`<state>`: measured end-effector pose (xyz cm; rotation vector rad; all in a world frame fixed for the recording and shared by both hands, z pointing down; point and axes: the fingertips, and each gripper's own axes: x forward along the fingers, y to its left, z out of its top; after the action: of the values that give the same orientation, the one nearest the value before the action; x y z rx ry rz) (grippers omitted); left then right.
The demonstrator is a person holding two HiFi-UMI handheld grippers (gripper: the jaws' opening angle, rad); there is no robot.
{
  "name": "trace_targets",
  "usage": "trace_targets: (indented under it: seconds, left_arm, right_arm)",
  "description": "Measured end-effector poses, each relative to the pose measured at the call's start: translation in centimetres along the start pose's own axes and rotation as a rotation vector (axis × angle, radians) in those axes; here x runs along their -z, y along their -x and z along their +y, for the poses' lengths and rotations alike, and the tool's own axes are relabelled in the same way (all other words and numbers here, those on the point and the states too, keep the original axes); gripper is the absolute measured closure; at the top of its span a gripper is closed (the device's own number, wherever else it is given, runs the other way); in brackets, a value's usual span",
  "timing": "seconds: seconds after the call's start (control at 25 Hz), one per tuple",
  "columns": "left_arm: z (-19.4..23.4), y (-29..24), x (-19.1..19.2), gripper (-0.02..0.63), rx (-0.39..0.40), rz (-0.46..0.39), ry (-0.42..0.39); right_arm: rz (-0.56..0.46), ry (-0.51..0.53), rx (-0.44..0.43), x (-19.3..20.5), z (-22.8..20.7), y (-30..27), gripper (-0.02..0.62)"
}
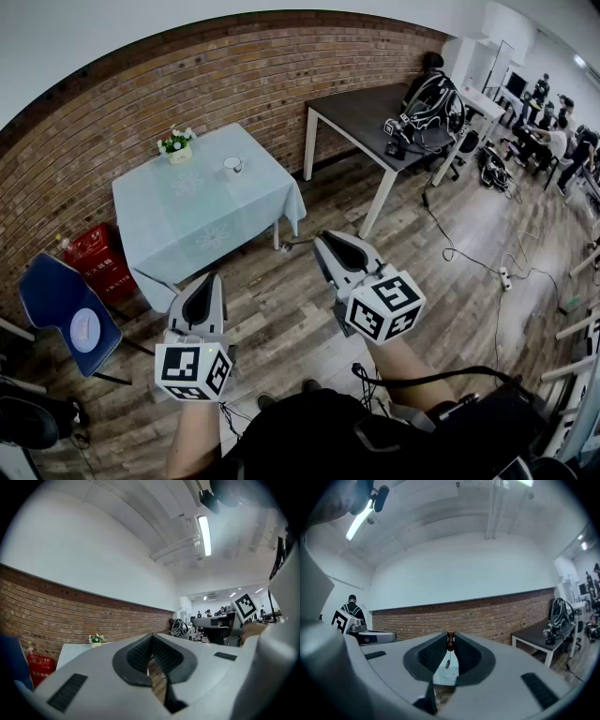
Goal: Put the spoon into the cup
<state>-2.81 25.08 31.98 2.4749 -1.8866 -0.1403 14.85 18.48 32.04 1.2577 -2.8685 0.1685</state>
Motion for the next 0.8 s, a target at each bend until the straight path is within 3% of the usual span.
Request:
trace_targets:
  seconds: [0.8]
  left_arm:
    - [0.8,-0.2,-0.3,0.597,0.010,0.002,-0.001]
  right_arm:
    - [-0.044,0.028,-0.003,-1.1,1.2,-0.6,0.537]
